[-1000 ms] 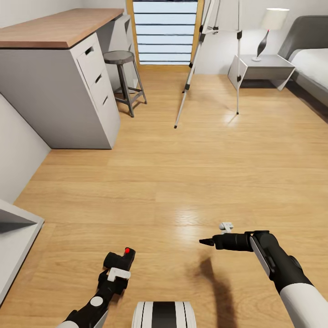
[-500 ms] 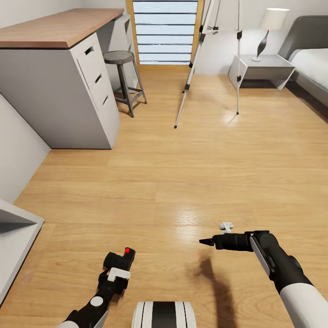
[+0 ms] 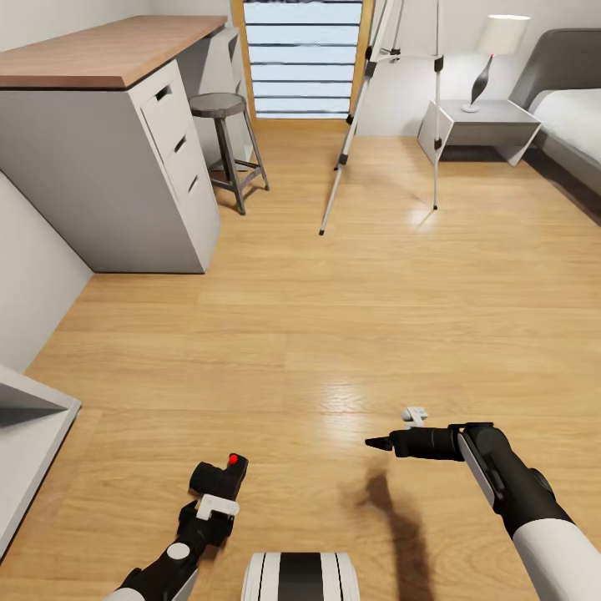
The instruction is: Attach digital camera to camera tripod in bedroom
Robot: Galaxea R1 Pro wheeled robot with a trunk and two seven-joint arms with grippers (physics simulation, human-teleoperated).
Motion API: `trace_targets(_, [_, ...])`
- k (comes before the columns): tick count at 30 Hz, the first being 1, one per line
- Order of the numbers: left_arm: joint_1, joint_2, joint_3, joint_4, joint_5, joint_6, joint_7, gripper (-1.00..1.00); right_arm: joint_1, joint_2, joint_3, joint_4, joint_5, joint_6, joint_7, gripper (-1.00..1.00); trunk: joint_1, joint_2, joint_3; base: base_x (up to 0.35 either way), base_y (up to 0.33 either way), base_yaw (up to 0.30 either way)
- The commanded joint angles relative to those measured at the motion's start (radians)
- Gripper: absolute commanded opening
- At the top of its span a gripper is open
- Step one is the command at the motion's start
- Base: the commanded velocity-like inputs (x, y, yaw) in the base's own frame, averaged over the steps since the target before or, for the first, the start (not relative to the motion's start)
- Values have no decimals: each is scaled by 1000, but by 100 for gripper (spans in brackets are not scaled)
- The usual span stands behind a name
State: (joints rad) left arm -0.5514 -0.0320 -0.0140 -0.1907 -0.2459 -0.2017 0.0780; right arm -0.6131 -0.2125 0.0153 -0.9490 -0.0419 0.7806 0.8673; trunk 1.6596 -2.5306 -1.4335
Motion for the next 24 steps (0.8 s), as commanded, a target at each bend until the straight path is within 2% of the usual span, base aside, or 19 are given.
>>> trace_targets(1, [0, 0, -2, 1, -9, -2, 8, 100, 0, -1, 2, -1, -5, 6, -1, 100, 0, 0, -1, 0, 0, 0])
trace_targets(22, [-1, 0, -2, 2, -8, 11, 8, 100, 0, -1, 2, -1, -5, 6, -1, 100, 0, 0, -1, 0, 0, 0])
trace_targets(23, [-1, 0, -2, 2, -8, 11, 8, -100, 0, -1, 2, -1, -5, 6, -1, 100, 0, 0, -1, 0, 0, 0])
trace_targets(24, [-1, 0, -2, 2, -8, 11, 8, -100, 0, -1, 2, -1, -5, 6, -1, 100, 0, 0, -1, 0, 0, 0])
